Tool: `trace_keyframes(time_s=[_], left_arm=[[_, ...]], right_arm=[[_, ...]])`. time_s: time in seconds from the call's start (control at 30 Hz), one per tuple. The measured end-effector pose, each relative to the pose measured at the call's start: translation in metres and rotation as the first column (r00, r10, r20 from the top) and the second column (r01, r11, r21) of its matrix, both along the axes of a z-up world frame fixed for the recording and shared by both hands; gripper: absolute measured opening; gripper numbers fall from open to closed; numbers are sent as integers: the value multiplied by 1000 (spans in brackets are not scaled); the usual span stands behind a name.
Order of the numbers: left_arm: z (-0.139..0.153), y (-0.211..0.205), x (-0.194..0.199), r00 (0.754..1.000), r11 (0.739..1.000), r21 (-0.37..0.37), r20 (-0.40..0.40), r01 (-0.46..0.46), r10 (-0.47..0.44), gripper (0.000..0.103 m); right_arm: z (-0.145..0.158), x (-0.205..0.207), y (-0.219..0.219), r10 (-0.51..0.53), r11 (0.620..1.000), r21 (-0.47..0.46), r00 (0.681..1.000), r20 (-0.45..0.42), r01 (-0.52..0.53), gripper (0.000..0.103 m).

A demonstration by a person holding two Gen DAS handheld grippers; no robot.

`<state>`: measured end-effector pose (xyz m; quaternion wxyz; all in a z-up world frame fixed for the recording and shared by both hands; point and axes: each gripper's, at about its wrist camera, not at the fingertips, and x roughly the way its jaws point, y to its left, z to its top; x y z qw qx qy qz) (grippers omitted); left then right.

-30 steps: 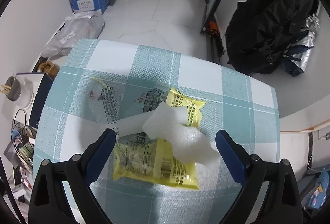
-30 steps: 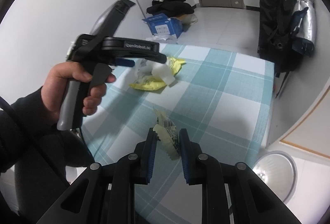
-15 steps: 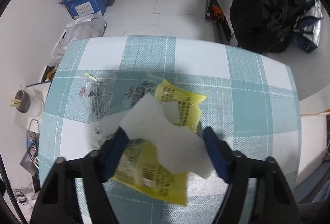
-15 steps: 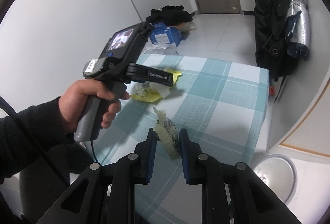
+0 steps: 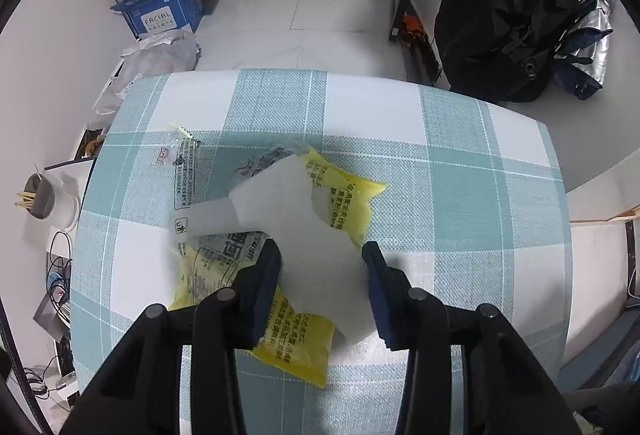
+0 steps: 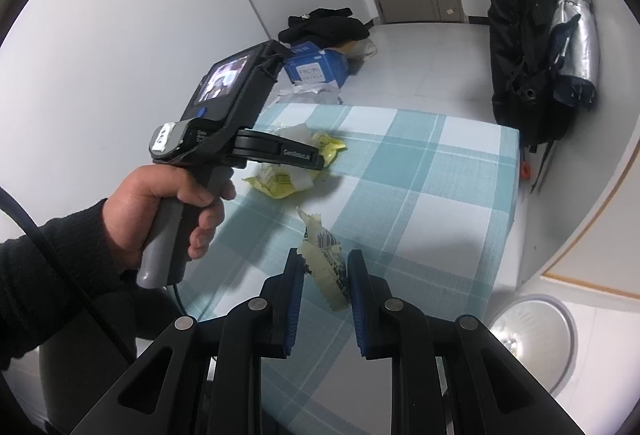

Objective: Collect trash
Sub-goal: 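Lift the white foam piece with the left tool while the right tool holds the sachet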

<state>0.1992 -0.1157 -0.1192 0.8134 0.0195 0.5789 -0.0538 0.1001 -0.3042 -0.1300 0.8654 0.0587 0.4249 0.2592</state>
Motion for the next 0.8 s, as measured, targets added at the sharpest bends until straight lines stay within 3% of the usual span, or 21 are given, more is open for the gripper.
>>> trace_keyframes(time_s=[0.57, 0.8], left_arm=[[16, 4, -16, 998, 999, -36, 55, 24, -22, 36], [26, 13, -24, 997, 996, -85, 79, 31, -24, 35]], right_arm=[[-7, 5, 2, -13, 1000, -25, 1000, -14, 12, 21], [-10, 7, 8, -17, 999, -41, 1000, -22, 16, 21]])
